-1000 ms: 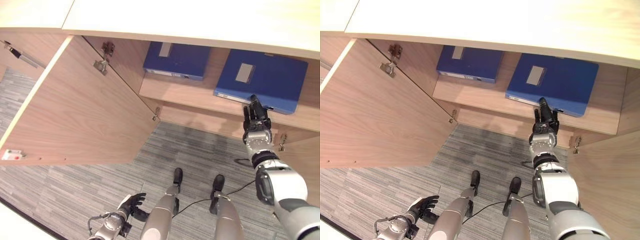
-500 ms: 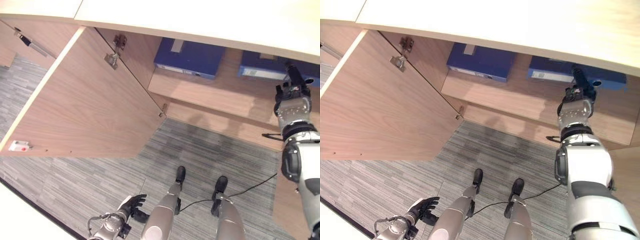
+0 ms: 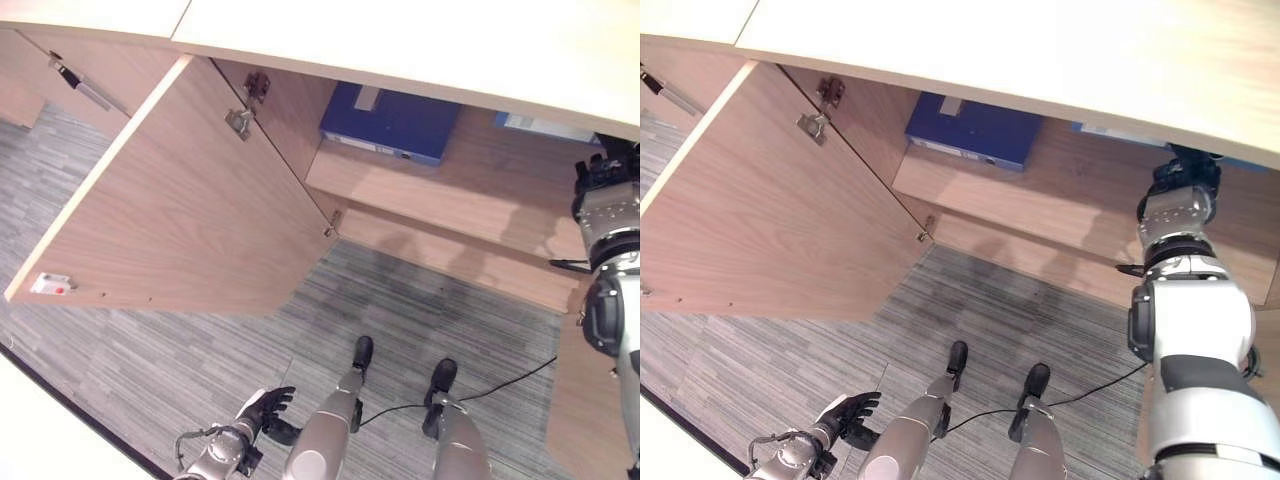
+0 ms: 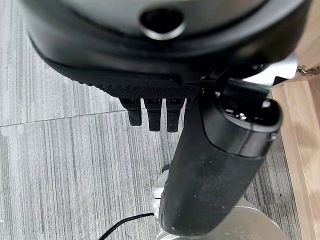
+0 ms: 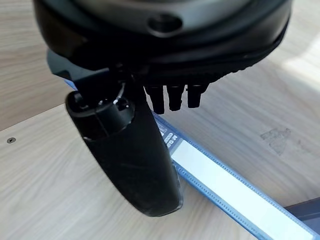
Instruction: Put the empty folder in the office cabinet
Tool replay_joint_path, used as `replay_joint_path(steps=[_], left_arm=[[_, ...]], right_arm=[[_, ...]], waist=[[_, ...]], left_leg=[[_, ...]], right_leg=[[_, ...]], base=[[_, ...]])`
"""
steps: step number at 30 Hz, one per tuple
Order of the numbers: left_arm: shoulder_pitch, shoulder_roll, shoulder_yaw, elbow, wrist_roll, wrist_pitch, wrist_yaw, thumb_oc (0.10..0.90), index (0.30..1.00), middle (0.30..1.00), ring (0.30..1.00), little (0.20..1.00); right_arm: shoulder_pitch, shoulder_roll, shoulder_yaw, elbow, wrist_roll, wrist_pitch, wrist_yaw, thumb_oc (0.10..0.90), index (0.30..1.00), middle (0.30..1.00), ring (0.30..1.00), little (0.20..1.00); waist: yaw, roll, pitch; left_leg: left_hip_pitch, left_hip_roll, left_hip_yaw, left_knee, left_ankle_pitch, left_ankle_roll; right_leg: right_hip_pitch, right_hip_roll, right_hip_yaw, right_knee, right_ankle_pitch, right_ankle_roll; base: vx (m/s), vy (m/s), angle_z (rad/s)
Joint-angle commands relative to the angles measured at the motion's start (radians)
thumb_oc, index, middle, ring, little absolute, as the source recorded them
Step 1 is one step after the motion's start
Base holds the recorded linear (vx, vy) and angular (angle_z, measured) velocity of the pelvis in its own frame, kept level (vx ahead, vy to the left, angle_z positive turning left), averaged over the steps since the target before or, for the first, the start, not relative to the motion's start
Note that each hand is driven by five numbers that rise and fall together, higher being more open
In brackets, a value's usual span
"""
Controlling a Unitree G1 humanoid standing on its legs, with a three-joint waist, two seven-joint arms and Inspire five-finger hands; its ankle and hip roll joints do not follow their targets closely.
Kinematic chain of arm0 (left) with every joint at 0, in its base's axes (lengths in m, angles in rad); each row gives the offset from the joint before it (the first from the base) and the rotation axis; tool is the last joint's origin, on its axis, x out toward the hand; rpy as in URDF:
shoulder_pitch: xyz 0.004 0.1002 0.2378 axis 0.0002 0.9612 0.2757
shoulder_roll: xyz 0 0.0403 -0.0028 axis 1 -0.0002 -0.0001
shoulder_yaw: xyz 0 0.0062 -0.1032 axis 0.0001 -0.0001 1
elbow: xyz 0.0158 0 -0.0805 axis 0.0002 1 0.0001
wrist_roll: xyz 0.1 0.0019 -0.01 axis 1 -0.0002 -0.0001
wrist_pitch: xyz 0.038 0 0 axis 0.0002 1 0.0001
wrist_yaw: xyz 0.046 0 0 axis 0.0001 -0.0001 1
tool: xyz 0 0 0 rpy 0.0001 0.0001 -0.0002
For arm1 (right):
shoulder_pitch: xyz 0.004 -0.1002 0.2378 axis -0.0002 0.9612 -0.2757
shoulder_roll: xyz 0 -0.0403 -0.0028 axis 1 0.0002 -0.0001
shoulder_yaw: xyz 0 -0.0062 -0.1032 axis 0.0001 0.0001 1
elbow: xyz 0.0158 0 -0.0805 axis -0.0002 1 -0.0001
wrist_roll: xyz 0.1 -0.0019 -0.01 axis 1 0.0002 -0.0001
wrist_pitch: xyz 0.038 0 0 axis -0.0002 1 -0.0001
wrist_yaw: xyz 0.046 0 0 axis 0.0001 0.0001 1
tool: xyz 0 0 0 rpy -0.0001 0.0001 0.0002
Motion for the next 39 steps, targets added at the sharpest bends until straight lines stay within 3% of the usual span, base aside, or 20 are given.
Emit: replay_joint_path(steps=[1, 8, 10, 17, 27, 34, 36, 39], left_arm=[[0.023, 0.076, -0.005, 0.035, 0.021, -0.007, 0.013, 0.800, 0.900, 0.900, 0.900, 0.900], [0.009, 0.055, 0.005, 0.042, 0.009, -0.006, 0.027, 0.800, 0.900, 0.900, 0.900, 0.900], [-0.081, 0.013, -0.038, 0.028, -0.051, 0.010, 0.030, 0.800, 0.900, 0.900, 0.900, 0.900], [0.068, 0.056, -0.024, -0.039, -0.007, -0.006, 0.001, 0.800, 0.900, 0.900, 0.900, 0.900], [0.069, 0.043, -0.020, -0.040, 0.024, 0.007, -0.021, 0.800, 0.900, 0.900, 0.900, 0.900], [0.058, 0.022, 0.004, -0.026, 0.009, 0.007, -0.015, 0.800, 0.900, 0.900, 0.900, 0.900], [0.049, 0.002, 0.019, -0.014, -0.001, 0.010, -0.011, 0.800, 0.900, 0.900, 0.900, 0.900], [0.043, -0.007, 0.031, -0.010, -0.002, 0.010, -0.007, 0.800, 0.900, 0.900, 0.900, 0.900]], right_arm=[[0.015, -0.032, 0.027, -0.115, -0.008, -0.062, 0.045, 0.800, 0.900, 0.900, 0.900, 0.900], [0.122, 0.028, -0.057, -0.079, 0.035, -0.062, 0.044, 0.800, 0.900, 0.900, 0.900, 0.900], [0.114, 0.094, -0.067, -0.054, 0.060, -0.055, 0.018, 0.800, 0.900, 0.900, 0.900, 0.900], [0.217, 0.019, -0.123, 0.044, 0.051, -0.019, 0.019, 0.800, 0.900, 0.900, 0.900, 0.900], [0.375, 0.073, -0.206, 0.006, 0.118, -0.030, 0.051, 0.800, 0.900, 0.900, 0.900, 0.900], [0.452, 0.188, -0.208, -0.112, 0.156, -0.084, 0.098, 0.800, 0.900, 0.900, 0.900, 0.900], [0.496, 0.270, -0.181, -0.209, 0.147, -0.118, 0.125, 0.800, 0.900, 0.900, 0.900, 0.900], [0.534, 0.320, -0.156, -0.298, 0.130, -0.139, 0.147, 0.800, 0.900, 0.900, 0.900, 0.900]], waist=[[0.019, -0.038, -0.016], [0.013, -0.040, -0.009], [-0.001, -0.044, -0.010], [0.043, -0.017, -0.007], [0.051, -0.017, -0.023], [0.032, -0.035, -0.019], [0.015, -0.045, -0.016], [0.000, -0.052, -0.010]], left_leg=[[0.038, 0.028, -0.048, -0.031, -0.092, -0.058], [0.037, 0.029, -0.053, -0.030, -0.088, -0.053], [0.042, 0.029, -0.050, -0.031, -0.099, -0.052], [0.041, 0.019, -0.063, -0.033, -0.092, -0.045], [0.059, 0.013, -0.080, -0.048, -0.091, -0.045], [0.070, 0.013, -0.082, -0.058, -0.088, -0.046], [0.074, 0.015, -0.078, -0.062, -0.086, -0.047], [0.077, 0.017, -0.072, -0.064, -0.085, -0.047]], right_leg=[[0.130, -0.043, 0.008, -0.004, -0.083, 0.098], [0.137, -0.042, 0.005, -0.016, -0.070, 0.098], [0.139, -0.045, 0.007, -0.009, -0.080, 0.100], [0.164, -0.054, -0.013, -0.030, -0.070, 0.106], [0.201, -0.054, -0.038, -0.060, -0.061, 0.110], [0.216, -0.051, -0.036, -0.077, -0.052, 0.111], [0.217, -0.049, -0.033, -0.080, -0.049, 0.109], [0.218, -0.047, -0.029, -0.084, -0.045, 0.108]], base=[[0.00, 0.000, 0.00], [0.00, 0.002, 0.03], [0.01, 0.003, 0.03], [-0.01, 0.005, 0.00], [0.01, 0.000, 0.06], [0.00, 0.006, 0.03], [0.00, 0.000, 0.00], [0.00, 0.010, -0.01]])
